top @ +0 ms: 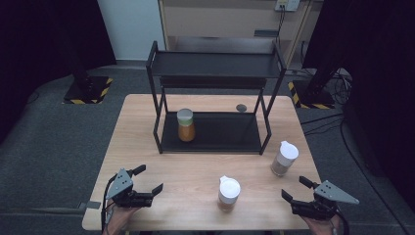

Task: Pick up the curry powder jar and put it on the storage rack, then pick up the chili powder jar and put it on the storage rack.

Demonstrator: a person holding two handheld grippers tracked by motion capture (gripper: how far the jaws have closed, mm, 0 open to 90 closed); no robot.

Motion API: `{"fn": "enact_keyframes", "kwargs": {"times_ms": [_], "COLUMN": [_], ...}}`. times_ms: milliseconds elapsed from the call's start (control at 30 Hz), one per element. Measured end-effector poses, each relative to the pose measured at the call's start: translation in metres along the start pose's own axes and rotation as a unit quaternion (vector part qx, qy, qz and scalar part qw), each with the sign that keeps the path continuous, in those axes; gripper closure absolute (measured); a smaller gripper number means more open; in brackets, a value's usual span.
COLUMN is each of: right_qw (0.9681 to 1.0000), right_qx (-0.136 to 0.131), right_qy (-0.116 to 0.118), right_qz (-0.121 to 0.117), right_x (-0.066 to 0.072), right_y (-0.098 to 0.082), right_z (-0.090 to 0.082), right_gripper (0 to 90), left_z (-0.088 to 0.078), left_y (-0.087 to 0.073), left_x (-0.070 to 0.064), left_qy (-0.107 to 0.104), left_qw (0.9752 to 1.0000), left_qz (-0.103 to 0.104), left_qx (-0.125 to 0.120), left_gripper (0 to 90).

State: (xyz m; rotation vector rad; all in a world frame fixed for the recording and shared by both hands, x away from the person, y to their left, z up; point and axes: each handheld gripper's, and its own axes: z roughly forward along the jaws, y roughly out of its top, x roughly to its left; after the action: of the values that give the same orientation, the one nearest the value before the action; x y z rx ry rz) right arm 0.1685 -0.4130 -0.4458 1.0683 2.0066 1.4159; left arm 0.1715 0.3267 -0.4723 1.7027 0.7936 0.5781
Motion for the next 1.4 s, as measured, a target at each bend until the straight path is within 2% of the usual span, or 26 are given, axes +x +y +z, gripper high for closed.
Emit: {"fn": "enact_keyframes", "kwargs": {"times_ms": [800,1033,1100,1267,1400], "right_qw": [1.0000,0.9997,0.9997,0.9994,0.9988], "right_qx": [0.000,-0.020,-0.019,-0.011,-0.014], "right_qy": [0.003,0.017,0.014,0.033,0.047], "right_qz": [0.000,0.002,-0.003,0.000,-0.005], "right_x": [-0.001,-0.002,0.000,-0.002,-0.001], "right_y": [0.000,-0.001,0.001,0.009,0.015], "right_z": [0.001,-0.002,-0.003,-0.003,-0.004], "right_gripper": [14.0,11.8,11.4,10.5,10.5], "left_z": [0.000,0.000,0.000,-0.001,-0.001], "left_y": [0.000,0.001,0.001,0.001,0.001], "left_x": [0.000,0.000,0.000,0.000,-0.001], "left_qy": [0.001,0.000,0.000,0.001,0.002], "left_qw": [1.0000,1.0000,1.0000,0.9999,0.9999], "left_qz": [0.004,0.004,0.004,0.003,0.003], "left_qx": [0.007,0.009,0.009,0.010,0.010], "left_gripper": [2.7,2.8,2.7,2.8,2.8]}}
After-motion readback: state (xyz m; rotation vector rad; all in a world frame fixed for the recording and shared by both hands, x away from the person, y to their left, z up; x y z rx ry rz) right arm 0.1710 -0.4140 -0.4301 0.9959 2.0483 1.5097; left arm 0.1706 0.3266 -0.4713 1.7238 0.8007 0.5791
